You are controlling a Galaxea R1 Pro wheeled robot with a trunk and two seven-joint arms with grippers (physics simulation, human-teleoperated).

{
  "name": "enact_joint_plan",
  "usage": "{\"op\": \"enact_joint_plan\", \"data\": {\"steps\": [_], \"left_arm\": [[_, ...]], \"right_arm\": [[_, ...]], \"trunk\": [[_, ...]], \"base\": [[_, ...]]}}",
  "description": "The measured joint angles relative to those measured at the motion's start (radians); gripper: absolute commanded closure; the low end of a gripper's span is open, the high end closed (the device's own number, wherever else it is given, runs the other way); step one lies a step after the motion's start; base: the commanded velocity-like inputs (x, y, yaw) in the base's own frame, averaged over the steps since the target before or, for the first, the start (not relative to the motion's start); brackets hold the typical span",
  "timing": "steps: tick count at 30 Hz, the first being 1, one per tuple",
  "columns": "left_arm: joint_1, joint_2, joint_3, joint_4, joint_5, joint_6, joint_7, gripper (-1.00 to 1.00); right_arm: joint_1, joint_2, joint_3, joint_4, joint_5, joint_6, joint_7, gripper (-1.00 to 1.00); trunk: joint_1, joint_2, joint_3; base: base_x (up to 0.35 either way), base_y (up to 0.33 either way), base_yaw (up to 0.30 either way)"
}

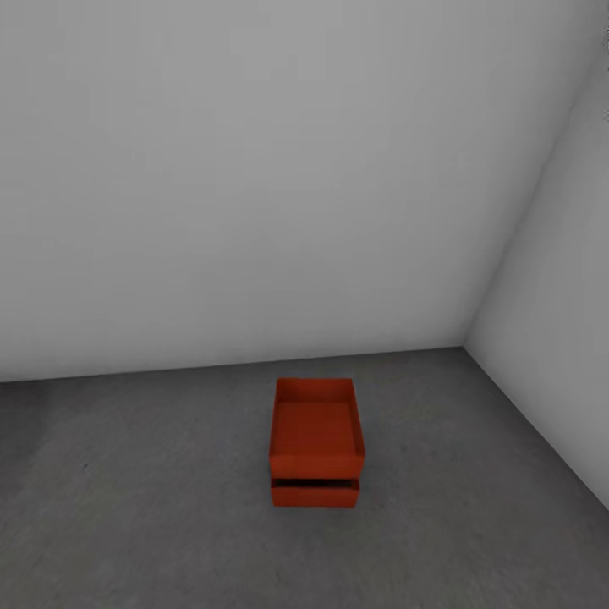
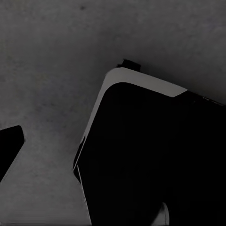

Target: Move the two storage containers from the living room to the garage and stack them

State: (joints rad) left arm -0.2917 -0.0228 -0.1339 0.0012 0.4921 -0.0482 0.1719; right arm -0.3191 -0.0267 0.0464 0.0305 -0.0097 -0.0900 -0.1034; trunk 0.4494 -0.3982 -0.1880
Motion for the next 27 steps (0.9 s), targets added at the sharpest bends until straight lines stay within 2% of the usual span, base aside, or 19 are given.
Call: {"op": "enact_joint_plan", "data": {"steps": [7, 13, 19, 27], "left_arm": [[0.019, 0.01, 0.0, 0.0, 0.003, -0.004, 0.0, -1.0], [0.026, 0.008, 0.0, 0.0, 0.003, -0.006, 0.0, -1.0], [0.028, 0.008, 0.0, 0.0, 0.002, -0.009, -0.002, -1.0], [0.029, 0.008, 0.0, 0.0, 0.002, -0.009, -0.001, -1.0]], "right_arm": [[0.003, 0.0, 0.0, 0.0, -0.001, 0.0, 0.0, -1.0], [0.03, 0.003, 0.0, 0.0, -0.006, -0.002, 0.0, -1.0], [0.102, 0.014, -0.005, 0.0, -0.009, -0.029, 0.007, -1.0], [0.127, 0.011, -0.009, 0.0, -0.029, -0.062, 0.038, -1.0]], "trunk": [[0.0, 0.0, 0.011], [0.0, 0.0, 0.02], [0.0, 0.0, 0.03], [0.0, 0.0, 0.042]], "base": [[0.0, 0.0, 0.0], [0.0, 0.0, 0.0], [0.0, 0.0, 0.0], [0.0, 0.0, 0.0]]}}
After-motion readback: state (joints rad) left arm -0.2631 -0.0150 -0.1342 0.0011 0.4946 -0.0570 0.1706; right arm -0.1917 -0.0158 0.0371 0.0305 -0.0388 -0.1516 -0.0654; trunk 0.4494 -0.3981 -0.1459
